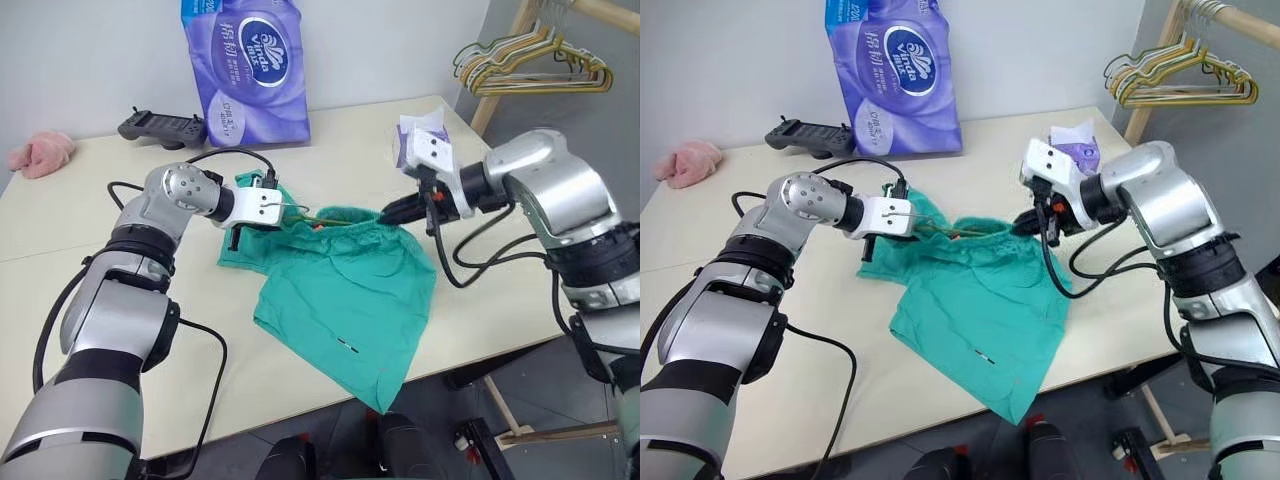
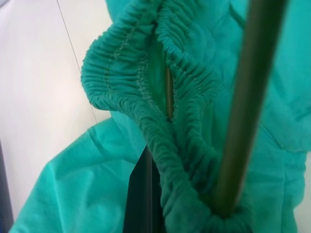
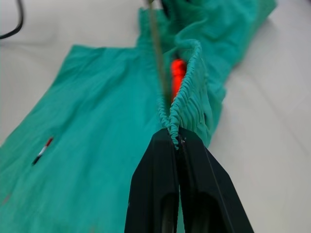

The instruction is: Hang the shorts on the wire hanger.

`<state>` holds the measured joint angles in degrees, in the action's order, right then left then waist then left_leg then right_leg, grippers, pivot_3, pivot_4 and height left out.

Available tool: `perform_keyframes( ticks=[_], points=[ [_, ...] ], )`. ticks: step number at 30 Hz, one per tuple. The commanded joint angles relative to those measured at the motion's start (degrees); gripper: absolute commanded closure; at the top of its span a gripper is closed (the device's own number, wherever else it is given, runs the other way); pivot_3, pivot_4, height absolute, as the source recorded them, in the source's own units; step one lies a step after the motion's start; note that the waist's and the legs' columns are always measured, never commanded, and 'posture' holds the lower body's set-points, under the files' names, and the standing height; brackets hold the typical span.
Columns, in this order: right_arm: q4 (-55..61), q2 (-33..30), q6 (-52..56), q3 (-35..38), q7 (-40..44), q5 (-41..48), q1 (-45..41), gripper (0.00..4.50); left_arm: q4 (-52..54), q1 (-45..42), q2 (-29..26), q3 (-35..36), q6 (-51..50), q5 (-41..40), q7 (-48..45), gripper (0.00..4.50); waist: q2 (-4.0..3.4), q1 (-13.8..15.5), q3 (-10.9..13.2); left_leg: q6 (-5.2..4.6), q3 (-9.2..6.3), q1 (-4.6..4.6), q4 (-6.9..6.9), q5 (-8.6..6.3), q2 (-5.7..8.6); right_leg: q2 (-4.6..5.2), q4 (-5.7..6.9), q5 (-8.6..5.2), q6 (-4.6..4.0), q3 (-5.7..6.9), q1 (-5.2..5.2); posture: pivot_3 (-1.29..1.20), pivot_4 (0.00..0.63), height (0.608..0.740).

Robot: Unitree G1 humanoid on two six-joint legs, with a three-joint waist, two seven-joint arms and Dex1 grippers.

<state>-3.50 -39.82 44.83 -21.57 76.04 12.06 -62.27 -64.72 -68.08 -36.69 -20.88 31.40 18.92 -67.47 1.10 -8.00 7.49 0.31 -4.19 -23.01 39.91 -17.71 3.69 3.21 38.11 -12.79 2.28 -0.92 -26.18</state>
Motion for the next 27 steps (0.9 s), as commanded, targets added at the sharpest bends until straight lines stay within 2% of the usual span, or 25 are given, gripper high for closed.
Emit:
perform_keyframes(
  ticks=[1,10,15,19,27],
  points=[
    [2.0,0.4,0.4,0.7,-0.5,0.1,-1.2,4.47,0.1,-1.7,-0.5,1.1,0.0,0.1,1.6,4.5,0.0,0.0,0.0,0.0,0.0,0.0,0.0,0.0,0.0,-0.01,0.0,0.0,0.0,0.0,0.0,-0.13,0.107,0.74],
    [-6.8,8.4,-5.0,0.6,-9.3,-5.6,-4.1,4.47,0.0,-2.5,1.0,1.4,0.1,-0.4,2.2,4.5,0.0,0.0,0.0,0.01,-0.01,0.0,0.01,0.0,0.0,0.01,0.0,0.0,0.0,-0.01,-0.01,-0.14,0.098,0.74],
    [-7.8,8.4,-6.6,0.8,-9.9,-6.9,-3.7,4.47,0.3,-1.9,0.5,1.5,0.4,-0.6,1.9,4.5,0.0,-0.1,0.0,0.01,-0.03,0.0,0.01,0.01,0.0,0.01,0.01,0.0,0.0,0.0,-0.01,-0.13,0.098,0.74],
    [-5.4,5.5,-6.8,0.6,-6.5,-6.2,-2.7,3.45,0.7,-1.2,0.1,1.7,0.4,-0.9,1.6,4.5,0.0,0.0,0.0,0.01,-0.03,0.0,0.01,0.01,0.01,0.01,0.0,0.0,0.0,0.01,-0.01,-0.12,0.097,0.74],
    [-1.8,2.9,-5.2,1.1,-4.5,-5.6,-2.1,0.61,0.5,-1.2,0.2,1.8,0.3,-0.7,1.9,4.5,0.0,-0.1,0.0,0.01,-0.01,0.0,0.0,0.0,0.01,0.0,0.0,0.0,0.0,0.0,-0.01,-0.13,0.103,0.74]
  ],
)
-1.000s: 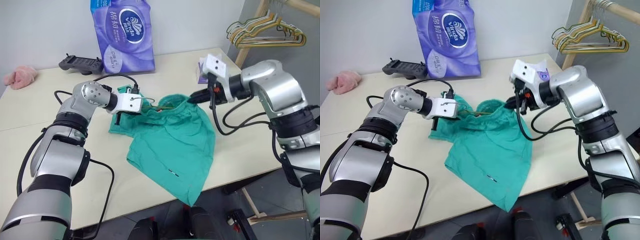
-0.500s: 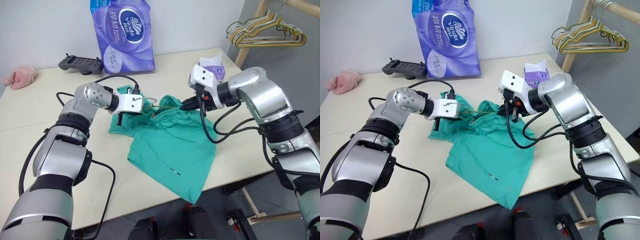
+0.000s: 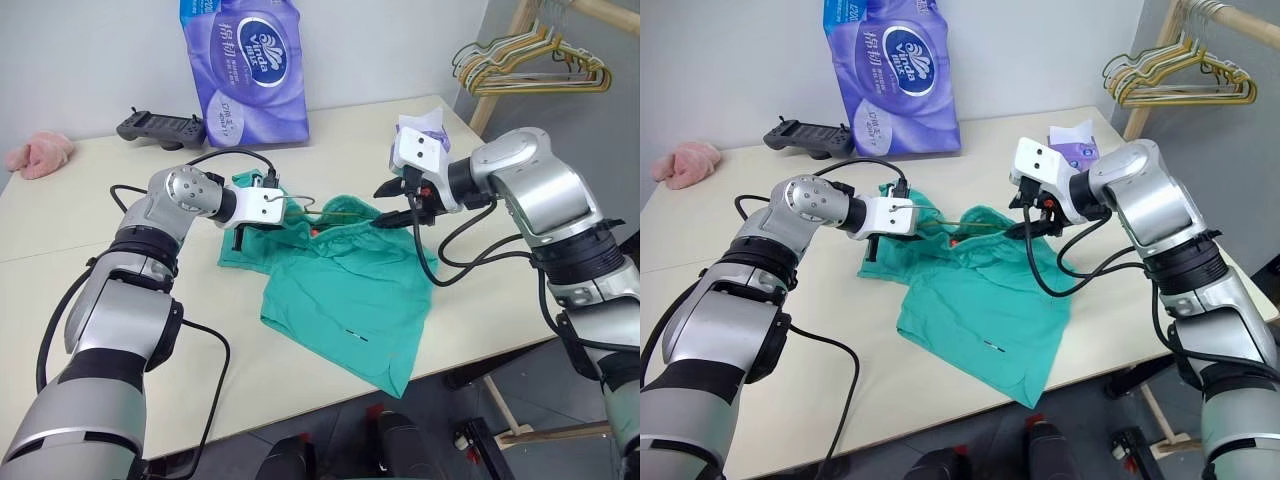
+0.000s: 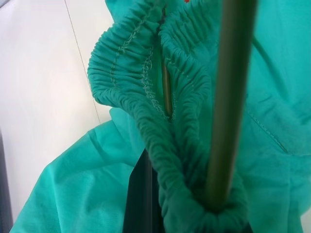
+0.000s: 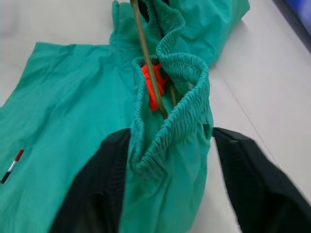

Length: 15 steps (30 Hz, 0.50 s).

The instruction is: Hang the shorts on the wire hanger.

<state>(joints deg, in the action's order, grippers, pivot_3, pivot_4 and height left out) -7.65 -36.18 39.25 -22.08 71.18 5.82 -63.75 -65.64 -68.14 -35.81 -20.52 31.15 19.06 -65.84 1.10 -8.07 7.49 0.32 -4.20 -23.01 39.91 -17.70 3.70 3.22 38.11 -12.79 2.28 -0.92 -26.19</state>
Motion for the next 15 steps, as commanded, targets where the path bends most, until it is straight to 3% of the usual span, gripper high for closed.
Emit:
perform_keyframes(
  ticks=[1,2,9,15],
  points=[
    [2.4,-0.9,0.4,1.7,0.4,0.6,-0.6,0.3,1.4,-1.2,-0.6,1.4,0.5,-0.8,0.3,4.5,0.0,0.0,0.0,0.0,0.0,0.0,0.0,0.0,0.0,0.0,0.0,0.0,0.0,0.0,0.0,-0.13,0.104,0.74],
    [2.6,-1.2,0.6,1.8,0.5,0.5,-0.6,0.05,1.4,-1.2,-0.6,1.4,0.5,-0.8,0.3,4.5,0.0,0.0,0.0,0.0,-0.01,0.0,0.0,0.0,0.0,0.0,0.0,0.0,0.0,0.0,0.0,-0.13,0.106,0.74],
    [4.0,-5.0,3.6,2.5,2.5,1.0,-0.9,0.05,1.4,-1.3,-0.6,1.4,0.4,-0.8,0.2,4.5,0.0,0.1,0.0,0.0,0.0,-0.01,0.0,0.0,0.0,0.0,0.0,0.0,0.0,0.01,0.01,-0.13,0.115,0.74],
    [1.7,-7.1,-3.2,-3.3,0.8,-6.3,2.6,0.05,0.9,-1.7,-0.3,1.2,0.2,-0.5,0.6,4.5,0.0,0.1,0.0,-0.01,0.01,0.0,0.0,-0.01,0.0,0.0,-0.01,0.0,0.0,0.0,0.02,-0.14,0.118,0.74]
  ],
)
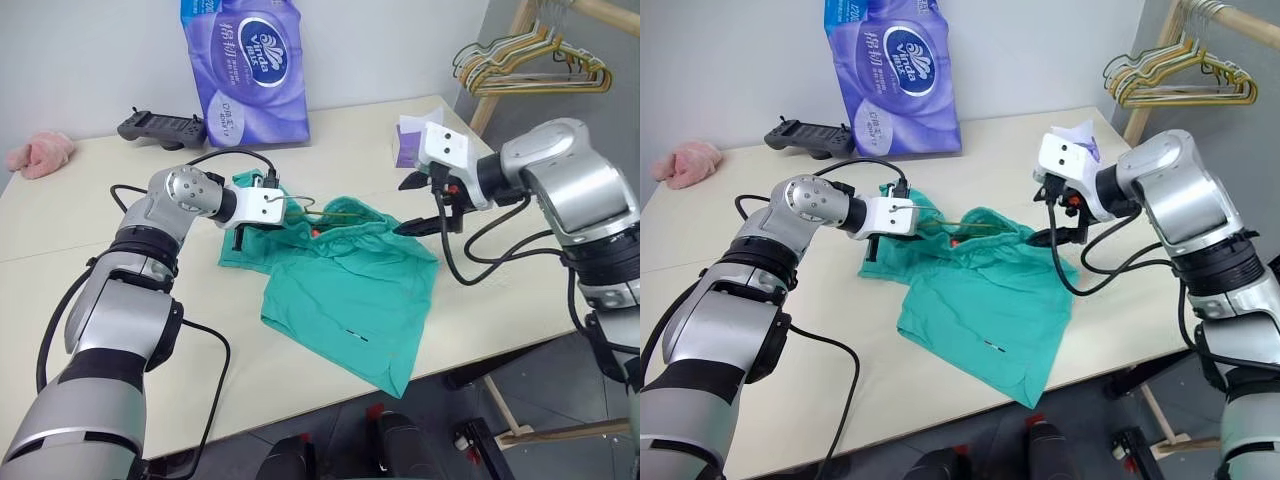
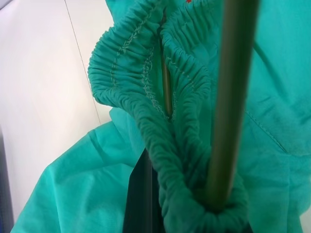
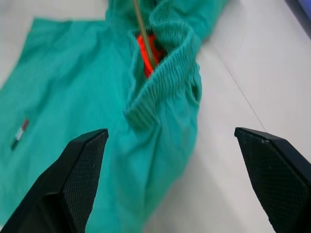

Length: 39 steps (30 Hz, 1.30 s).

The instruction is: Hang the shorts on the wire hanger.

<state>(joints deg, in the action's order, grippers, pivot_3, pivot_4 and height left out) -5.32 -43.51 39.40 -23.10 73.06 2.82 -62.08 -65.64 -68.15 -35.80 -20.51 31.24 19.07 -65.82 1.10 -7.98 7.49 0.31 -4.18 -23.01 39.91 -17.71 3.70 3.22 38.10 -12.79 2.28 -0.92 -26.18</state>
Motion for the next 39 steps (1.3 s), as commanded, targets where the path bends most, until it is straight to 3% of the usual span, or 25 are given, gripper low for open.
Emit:
perform_keyframes(
  ticks=[1,12,30,39],
  points=[
    [-1.3,1.0,-4.1,-2.9,-1.5,-4.1,1.1,0.05,0.8,-1.8,-0.2,1.1,0.1,-0.4,0.6,4.5,0.0,-0.1,0.0,0.0,0.01,0.0,0.0,0.0,0.0,0.0,0.0,0.0,0.0,-0.01,0.0,-0.14,0.12,0.74],
    [-9.4,10.4,-6.5,-3.3,-4.4,-7.0,-1.3,0.05,1.1,-1.7,-0.1,1.2,0.0,-0.5,0.2,4.5,-0.02,-0.1,0.0,0.0,0.0,0.01,0.0,0.0,-0.01,-0.01,0.0,0.0,0.0,0.0,-0.02,-0.13,0.126,0.74],
    [-26.4,15.8,-19.3,-4.5,-6.0,-13.3,-4.1,0.05,1.5,-1.7,-0.1,1.5,-0.6,-0.8,0.2,4.5,-0.02,-0.2,0.0,0.01,-0.02,0.01,0.0,0.01,0.01,-0.02,0.01,0.0,0.0,0.0,-0.03,-0.11,0.125,0.74],
    [-28.7,17.7,-19.3,-2.8,-6.4,-13.3,-5.4,0.05,1.7,-1.3,-0.3,1.5,-0.6,-0.9,-0.1,4.5,-0.03,-0.2,0.0,0.01,-0.02,0.01,0.0,0.01,0.01,-0.02,0.01,0.0,0.0,-0.01,-0.03,-0.11,0.124,0.74]
  ],
)
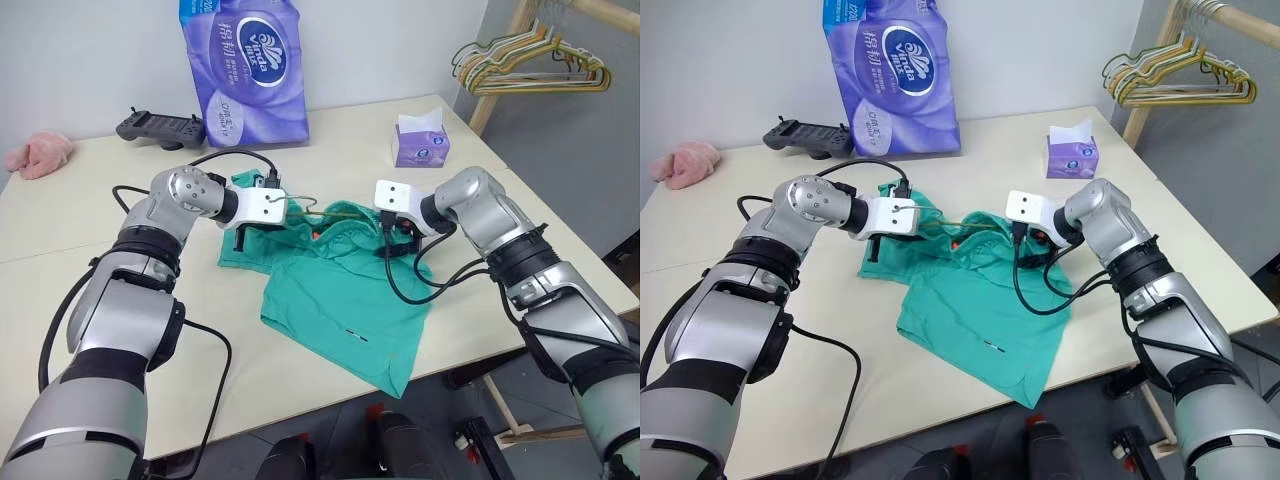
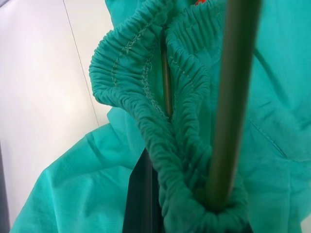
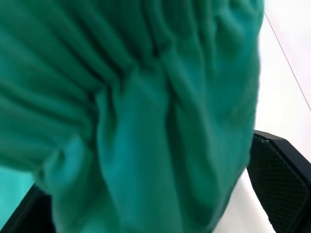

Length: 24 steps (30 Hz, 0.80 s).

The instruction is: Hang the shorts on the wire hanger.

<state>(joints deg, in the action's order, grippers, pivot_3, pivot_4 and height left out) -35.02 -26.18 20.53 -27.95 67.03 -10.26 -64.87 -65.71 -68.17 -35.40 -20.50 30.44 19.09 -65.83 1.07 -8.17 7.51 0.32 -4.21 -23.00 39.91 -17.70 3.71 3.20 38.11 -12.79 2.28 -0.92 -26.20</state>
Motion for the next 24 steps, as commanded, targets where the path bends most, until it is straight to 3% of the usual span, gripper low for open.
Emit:
perform_keyframes(
  ticks=[1,4,6,11,18,24],
  points=[
    [1.0,0.6,-0.3,2.0,-0.4,-0.2,-2.8,0.05,1.7,-1.2,-0.7,1.5,0.1,-0.9,-0.1,4.5,0.0,0.0,0.0,0.0,0.0,0.0,0.0,0.0,0.0,0.0,0.0,0.0,0.0,0.01,0.0,-0.11,0.124,0.74],
    [1.5,1.3,-0.6,1.6,-0.1,-0.5,-3.4,0.05,1.7,-1.4,-0.5,1.4,-0.1,-0.9,-0.3,4.5,0.0,0.0,0.0,0.0,-0.01,0.0,0.0,0.0,0.0,0.0,0.0,0.0,0.0,0.0,0.0,-0.11,0.123,0.74],
    [1.7,1.5,-0.7,1.6,0.0,-0.6,-3.8,0.42,1.7,-1.4,-0.5,1.3,0.0,-0.8,-0.2,4.5,0.0,0.0,0.0,0.0,-0.01,0.0,0.0,0.0,0.0,0.0,0.0,0.0,0.0,0.0,0.0,-0.11,0.123,0.74],
    [2.1,1.2,-2.1,0.8,0.8,-1.6,-3.3,1.91,1.7,-1.3,-0.7,1.3,0.0,-0.7,-0.2,4.5,0.0,0.0,0.0,0.0,-0.02,0.0,0.0,0.0,0.0,0.0,0.0,0.0,0.0,0.0,0.0,-0.11,0.12,0.74],
    [-0.3,0.1,-7.5,-0.5,-0.4,-5.7,-2.3,4.39,1.7,-1.0,-0.9,1.3,0.2,-0.7,0.0,4.5,0.0,0.0,0.0,0.0,-0.02,0.0,0.0,0.0,0.0,0.0,0.0,0.0,0.0,0.01,0.0,-0.1,0.11,0.74],
    [-2.4,-0.3,-11.1,-1.0,-1.2,-8.4,-3.0,4.45,1.8,-0.9,-0.9,1.3,0.3,-0.7,0.0,4.5,0.0,0.0,0.0,0.01,-0.01,0.0,0.0,0.01,0.01,0.0,0.0,0.0,0.0,0.0,0.0,-0.1,0.107,0.74]
  ],
)
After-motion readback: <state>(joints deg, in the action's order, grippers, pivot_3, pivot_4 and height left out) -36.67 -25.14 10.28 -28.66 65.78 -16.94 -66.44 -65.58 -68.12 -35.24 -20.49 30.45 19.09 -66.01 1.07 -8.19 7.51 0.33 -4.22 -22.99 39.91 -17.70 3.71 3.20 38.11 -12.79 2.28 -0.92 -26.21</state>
